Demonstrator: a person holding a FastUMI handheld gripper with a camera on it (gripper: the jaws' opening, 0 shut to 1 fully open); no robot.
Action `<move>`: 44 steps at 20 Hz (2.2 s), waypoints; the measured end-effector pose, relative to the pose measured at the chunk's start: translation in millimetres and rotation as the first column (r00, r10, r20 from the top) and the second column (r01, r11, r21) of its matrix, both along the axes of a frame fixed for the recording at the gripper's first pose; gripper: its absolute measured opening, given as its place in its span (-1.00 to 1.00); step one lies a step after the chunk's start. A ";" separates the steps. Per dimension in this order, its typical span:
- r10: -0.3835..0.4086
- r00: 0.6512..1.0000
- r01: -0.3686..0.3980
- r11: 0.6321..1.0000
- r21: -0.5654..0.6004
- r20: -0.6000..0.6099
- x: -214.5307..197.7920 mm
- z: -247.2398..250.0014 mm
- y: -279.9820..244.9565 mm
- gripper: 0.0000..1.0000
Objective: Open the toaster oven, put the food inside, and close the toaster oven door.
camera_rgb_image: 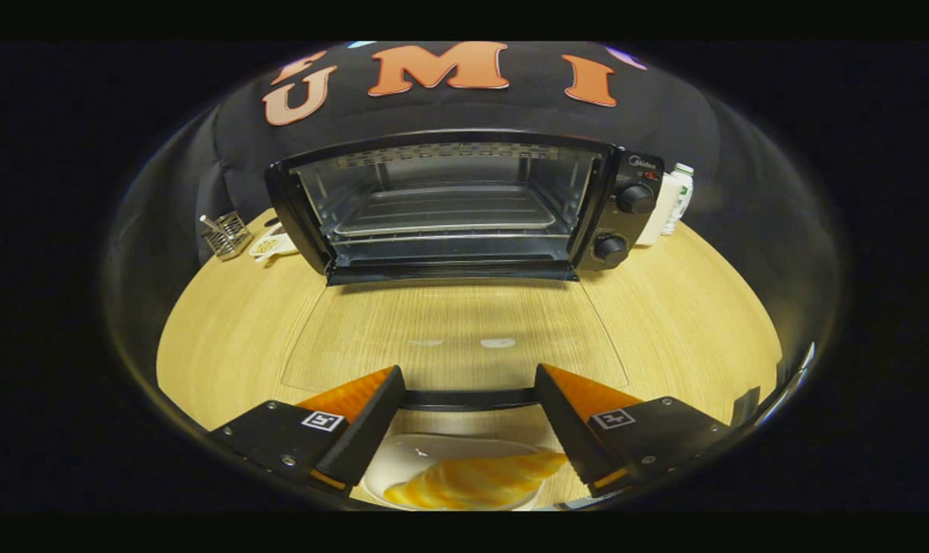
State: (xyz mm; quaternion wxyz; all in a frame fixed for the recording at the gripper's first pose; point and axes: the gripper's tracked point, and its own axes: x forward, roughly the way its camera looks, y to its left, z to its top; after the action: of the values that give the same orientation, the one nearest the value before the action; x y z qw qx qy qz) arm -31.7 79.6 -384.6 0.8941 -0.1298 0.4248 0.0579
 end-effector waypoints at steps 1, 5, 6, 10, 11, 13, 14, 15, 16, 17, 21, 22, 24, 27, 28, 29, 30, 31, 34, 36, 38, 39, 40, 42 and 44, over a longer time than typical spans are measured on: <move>-0.011 1.000 0.011 1.000 0.007 0.001 -0.6 3.9 -0.9 1.00; -0.073 0.997 0.072 0.996 0.044 0.010 -9.6 20.0 -6.7 1.00; -0.089 0.996 0.088 0.995 0.045 0.016 -14.8 25.6 -10.9 1.00; -0.135 0.990 0.133 0.991 0.033 0.035 -38.3 43.5 -21.0 1.00; -0.154 0.987 0.153 0.988 0.028 0.039 -45.4 45.7 -23.7 1.00; -0.196 0.980 0.194 0.980 0.038 0.043 -61.4 50.9 -24.8 1.00; -0.221 0.974 0.219 0.975 0.047 0.045 -69.4 51.9 -25.0 1.00; -0.246 0.968 0.243 0.968 0.055 0.045 -76.7 52.4 -25.5 1.00; -0.272 0.961 0.269 0.961 0.063 0.042 -85.3 51.6 -25.6 1.00; -0.297 0.954 0.294 0.953 0.079 0.034 -93.5 50.5 -23.1 1.00; -0.398 0.917 0.392 0.913 0.108 0.031 -122.6 46.5 -19.1 0.99; -0.415 0.909 0.410 0.906 0.100 0.029 -128.5 42.8 -18.2 0.98; -0.441 0.897 0.439 0.896 0.071 0.021 -146.2 35.2 -18.7 0.97; -0.479 0.878 0.478 0.876 0.063 -0.004 -155.9 18.5 -14.0 0.97; -0.496 0.868 0.496 0.866 0.066 -0.019 -158.1 12.2 -12.2 0.97; -0.511 0.859 0.511 0.857 0.068 -0.032 -159.0 7.1 -10.3 0.97; -0.522 0.852 0.523 0.850 0.059 -0.041 -160.1 1.8 -9.7 0.97; -0.527 0.849 0.529 0.848 0.047 -0.046 -161.9 -2.9 -9.0 0.97; -0.539 0.839 0.541 0.840 0.020 -0.067 -163.8 -13.3 -6.9 0.98; -0.552 0.829 0.555 0.832 0.015 -0.085 -164.9 -21.6 -4.3 0.96; -0.562 0.821 0.565 0.825 0.001 -0.100 -168.8 -29.0 -5.1 0.78; -0.564 0.818 0.568 0.823 0.006 -0.113 -170.2 -31.6 -4.5 0.67; -0.568 0.813 0.574 0.818 0.018 -0.124 -171.2 -34.1 -3.3 0.59; -0.571 0.812 0.578 0.815 0.033 -0.122 -169.1 -34.4 -3.7 0.36; -0.569 0.814 0.577 0.815 0.054 -0.115 -166.9 -28.7 -4.4 0.17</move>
State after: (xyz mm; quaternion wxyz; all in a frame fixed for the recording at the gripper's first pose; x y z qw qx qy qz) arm -198.6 75.2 -413.3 0.8538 0.0456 0.4826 -0.1896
